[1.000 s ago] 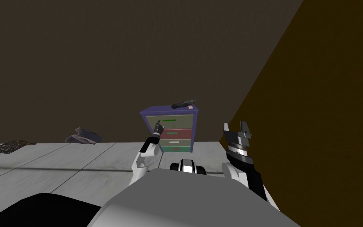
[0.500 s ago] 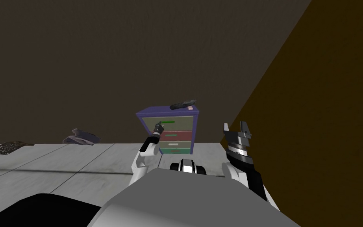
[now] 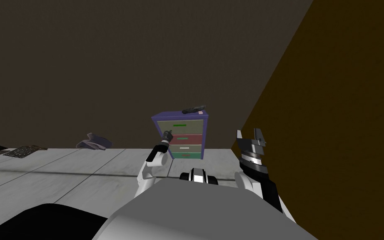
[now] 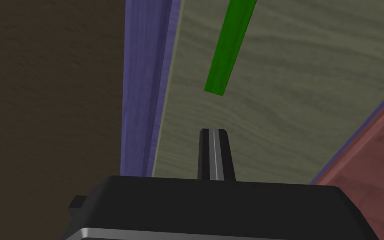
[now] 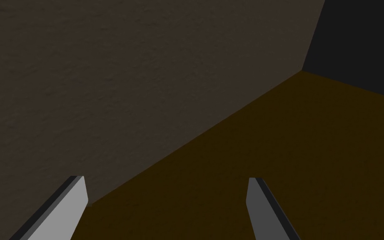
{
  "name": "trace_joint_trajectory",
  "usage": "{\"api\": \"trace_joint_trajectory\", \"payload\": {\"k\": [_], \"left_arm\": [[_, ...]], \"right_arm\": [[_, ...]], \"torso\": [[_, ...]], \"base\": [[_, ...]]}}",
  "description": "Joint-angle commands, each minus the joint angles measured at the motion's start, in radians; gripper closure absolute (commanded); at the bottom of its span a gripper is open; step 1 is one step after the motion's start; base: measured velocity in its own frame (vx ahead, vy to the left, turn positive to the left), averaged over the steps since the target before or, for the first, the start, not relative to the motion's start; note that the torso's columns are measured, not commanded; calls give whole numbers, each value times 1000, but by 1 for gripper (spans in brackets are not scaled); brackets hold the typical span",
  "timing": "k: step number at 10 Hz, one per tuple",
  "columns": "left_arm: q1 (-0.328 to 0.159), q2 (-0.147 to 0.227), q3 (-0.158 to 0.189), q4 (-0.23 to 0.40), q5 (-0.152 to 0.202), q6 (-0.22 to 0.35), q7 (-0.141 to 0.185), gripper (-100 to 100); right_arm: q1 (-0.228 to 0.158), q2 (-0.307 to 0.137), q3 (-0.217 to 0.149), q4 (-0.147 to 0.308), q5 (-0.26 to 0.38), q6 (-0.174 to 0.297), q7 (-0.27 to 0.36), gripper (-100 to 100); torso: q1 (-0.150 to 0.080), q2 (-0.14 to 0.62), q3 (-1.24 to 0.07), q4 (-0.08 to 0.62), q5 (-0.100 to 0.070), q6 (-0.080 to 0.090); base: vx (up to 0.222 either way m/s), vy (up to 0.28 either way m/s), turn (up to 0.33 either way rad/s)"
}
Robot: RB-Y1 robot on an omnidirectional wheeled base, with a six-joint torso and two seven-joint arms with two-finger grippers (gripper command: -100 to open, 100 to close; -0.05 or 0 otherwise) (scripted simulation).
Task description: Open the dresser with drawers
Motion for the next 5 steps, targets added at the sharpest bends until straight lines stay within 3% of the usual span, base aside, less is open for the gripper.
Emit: {"api": "trace_joint_trajectory", "payload": {"k": [1, 4, 5], "left_arm": [[-5, 1, 9, -13, 2, 31, 4, -100], [-11, 1, 19, -26, 4, 69, 10, -100], [-9, 1, 16, -23, 4, 59, 8, -100]], "right_arm": [[0, 0, 0, 0, 0, 0, 0, 0], [1, 0, 0, 0, 0, 0, 0, 0], [1, 0, 0, 0, 0, 0, 0, 0]], "torso": [[0, -8, -5, -2, 0, 0], [1, 4, 2, 1, 0, 0], [1, 6, 4, 2, 0, 0]], "base": [[145, -5, -3], [166, 11, -5], [85, 8, -1]]}}
